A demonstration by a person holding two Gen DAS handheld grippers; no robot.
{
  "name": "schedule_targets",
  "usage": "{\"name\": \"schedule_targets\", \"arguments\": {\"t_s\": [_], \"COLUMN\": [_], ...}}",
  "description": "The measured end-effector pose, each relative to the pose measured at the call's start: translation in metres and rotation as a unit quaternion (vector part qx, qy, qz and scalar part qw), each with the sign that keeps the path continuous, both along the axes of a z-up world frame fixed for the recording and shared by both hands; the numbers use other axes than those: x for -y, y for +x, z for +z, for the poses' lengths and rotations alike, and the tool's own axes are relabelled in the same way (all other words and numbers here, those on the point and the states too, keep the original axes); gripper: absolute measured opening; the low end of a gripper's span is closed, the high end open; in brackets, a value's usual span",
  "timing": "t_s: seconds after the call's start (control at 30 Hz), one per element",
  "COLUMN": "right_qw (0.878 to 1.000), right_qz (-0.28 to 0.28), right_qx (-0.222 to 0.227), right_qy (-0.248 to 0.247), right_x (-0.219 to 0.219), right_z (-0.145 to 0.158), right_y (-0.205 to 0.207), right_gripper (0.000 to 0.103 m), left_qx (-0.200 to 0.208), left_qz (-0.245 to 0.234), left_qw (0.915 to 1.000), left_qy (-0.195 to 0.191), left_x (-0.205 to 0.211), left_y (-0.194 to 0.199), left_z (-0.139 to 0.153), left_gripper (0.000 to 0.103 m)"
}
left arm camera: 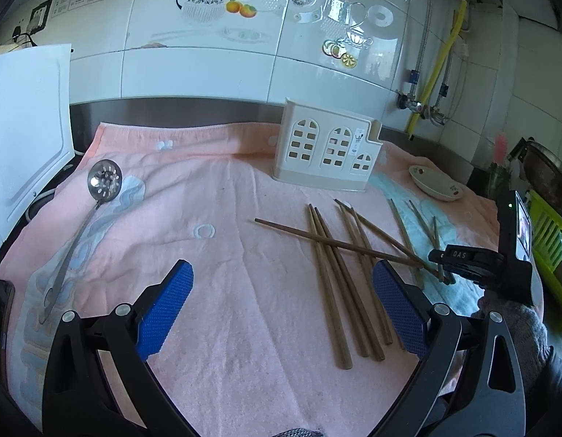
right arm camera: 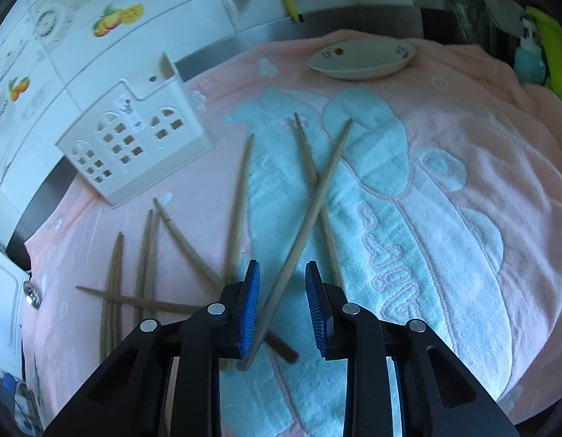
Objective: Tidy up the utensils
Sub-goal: 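Lower the right tool onto a chopstick and close its fingers on it, then lift the chopstick with the right tool while the left tool grasps another chopstick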
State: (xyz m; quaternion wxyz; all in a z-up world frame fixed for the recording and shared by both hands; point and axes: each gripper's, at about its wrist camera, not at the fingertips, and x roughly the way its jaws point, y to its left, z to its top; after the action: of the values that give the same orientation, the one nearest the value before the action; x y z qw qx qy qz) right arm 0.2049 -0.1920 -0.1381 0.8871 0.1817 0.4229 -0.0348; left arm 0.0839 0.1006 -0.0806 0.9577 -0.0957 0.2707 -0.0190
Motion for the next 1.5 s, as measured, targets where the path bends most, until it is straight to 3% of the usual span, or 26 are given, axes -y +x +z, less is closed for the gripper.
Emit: {"name": "schedule_targets", "arguments": {"t_s": [0.4,0.87,1.0,1.17,1.23,1.4,1.5], "right_qw": [1.0,0.994,0.989,0.983,0.981,0.979,0.978], "right_qz": [-0.004,0.042,0.05,0.071,0.076,0.088,0.094], "right_qx": [0.013,0.086,0.119,0.147,0.154,0.164,0.17], "right_qy": [-0.001,-0.059,-0.067,-0.083,-0.086,-0.082,-0.078], "right_x": [0.009,0.031,0.039,0.046,0.049,0.057,0.059], "right_z": [0.0,0.037,0.053,0.066,0.069,0.075,0.077], "right_y": [-0.004,-0.038,-0.048,-0.056,-0.058,-0.059,-0.059], "right_gripper": [0.007,0.007,0.007,0.007,0.007,0.007,0.007], "left_qx": [-0.005,0.005,-0.012,-0.057,-0.076,-0.118,-0.115], "left_qz": [0.007,0.013,0.006,-0.008,-0.008,-0.005,-0.025], "left_qw": [0.9999,0.9999,0.9999,0.9983,0.997,0.9928,0.9931], "left_qy": [-0.005,0.001,0.006,0.006,-0.001,-0.019,-0.007], "left_x": [-0.001,0.019,0.031,0.046,0.048,0.052,0.063], "left_y": [-0.001,-0.012,-0.008,0.002,0.008,0.025,0.032], "left_z": [-0.001,0.017,0.01,-0.012,-0.022,-0.041,-0.039], "left_gripper": [0.097,0.097,0.096,0.076,0.059,0.039,0.038]}}
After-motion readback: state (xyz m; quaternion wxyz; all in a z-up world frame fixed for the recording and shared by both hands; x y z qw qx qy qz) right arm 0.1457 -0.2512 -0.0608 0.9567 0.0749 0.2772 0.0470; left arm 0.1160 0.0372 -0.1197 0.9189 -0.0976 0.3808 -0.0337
